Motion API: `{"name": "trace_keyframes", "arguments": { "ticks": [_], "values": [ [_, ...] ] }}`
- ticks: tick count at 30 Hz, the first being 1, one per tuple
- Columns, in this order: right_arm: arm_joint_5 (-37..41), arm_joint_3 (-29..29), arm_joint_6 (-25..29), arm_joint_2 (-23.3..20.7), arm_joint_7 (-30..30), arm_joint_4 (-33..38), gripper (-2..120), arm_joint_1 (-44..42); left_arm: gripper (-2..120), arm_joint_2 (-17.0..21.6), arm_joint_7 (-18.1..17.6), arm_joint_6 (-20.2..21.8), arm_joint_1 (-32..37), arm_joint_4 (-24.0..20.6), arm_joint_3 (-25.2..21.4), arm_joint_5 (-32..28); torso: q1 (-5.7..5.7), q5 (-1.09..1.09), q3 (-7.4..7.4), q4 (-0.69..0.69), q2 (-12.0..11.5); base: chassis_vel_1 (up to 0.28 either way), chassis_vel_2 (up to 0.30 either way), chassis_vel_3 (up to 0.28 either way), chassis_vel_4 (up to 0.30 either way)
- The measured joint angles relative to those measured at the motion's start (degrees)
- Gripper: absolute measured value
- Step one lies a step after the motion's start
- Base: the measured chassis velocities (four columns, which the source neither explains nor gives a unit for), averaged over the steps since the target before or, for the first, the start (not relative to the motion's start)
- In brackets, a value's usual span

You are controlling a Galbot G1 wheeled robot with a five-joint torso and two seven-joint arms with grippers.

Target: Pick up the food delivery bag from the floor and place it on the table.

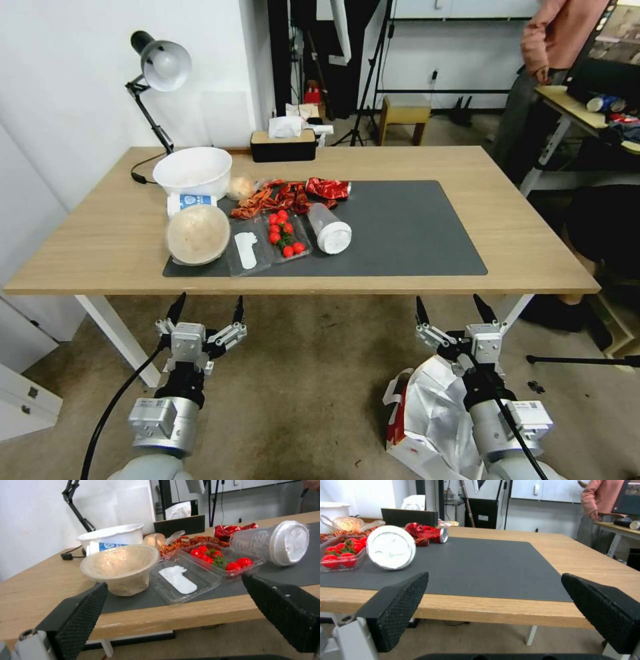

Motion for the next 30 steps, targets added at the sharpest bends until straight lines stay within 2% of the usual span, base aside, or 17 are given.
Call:
{"name": "trace_keyframes", "arguments": {
  "ticks": [17,20,23,25,26,29,30],
  "values": [
    [0.48,0.11,-0.13,-0.54,0.08,-0.58,100,0.95,100,0.22,-0.11,0.0,-0.34,0.27,0.05,-0.25,-0.01,-0.01,0.0,-0.02,0.01,0.0,0.0,0.0,0.0],
    [2.12,0.96,-0.78,-2.63,0.78,-2.81,100,4.69,99,1.97,-1.04,-0.39,-2.78,2.31,0.6,-2.37,-0.02,0.02,-0.01,0.02,0.01,0.0,0.0,0.0,0.0],
    [5.48,2.52,-2.2,-6.75,2.22,-7.18,100,12.04,100,7.0,-3.71,-1.81,-9.68,7.81,2.22,-8.35,0.0,0.0,0.0,0.01,-0.01,0.0,0.0,0.0,0.0],
    [6.07,2.82,-2.64,-7.45,2.54,-7.88,100,13.36,100,8.33,-4.45,-2.22,-11.51,9.3,2.61,-9.94,0.01,-0.01,0.0,0.03,-0.02,0.0,0.0,0.0,0.0],
    [6.88,2.28,-4.7,-7.83,2.84,-8.0,100,14.31,99,10.29,-5.36,-2.51,-14.08,11.05,3.25,-11.98,0.03,-0.03,0.01,-0.02,-0.02,0.0,0.0,0.0,0.0],
    [8.01,2.22,-6.37,-8.54,2.71,-7.25,100,14.57,99,11.71,-5.47,-2.72,-14.83,11.04,4.15,-12.64,0.03,0.04,0.01,-0.03,-0.02,0.0,0.0,0.0,0.0],
    [8.43,2.35,-6.71,-8.83,2.51,-6.82,100,14.48,99,11.75,-5.48,-2.9,-14.37,11.02,4.24,-12.47,0.02,-0.02,0.01,0.0,-0.02,0.0,0.0,0.0,0.0]
  ]
}}
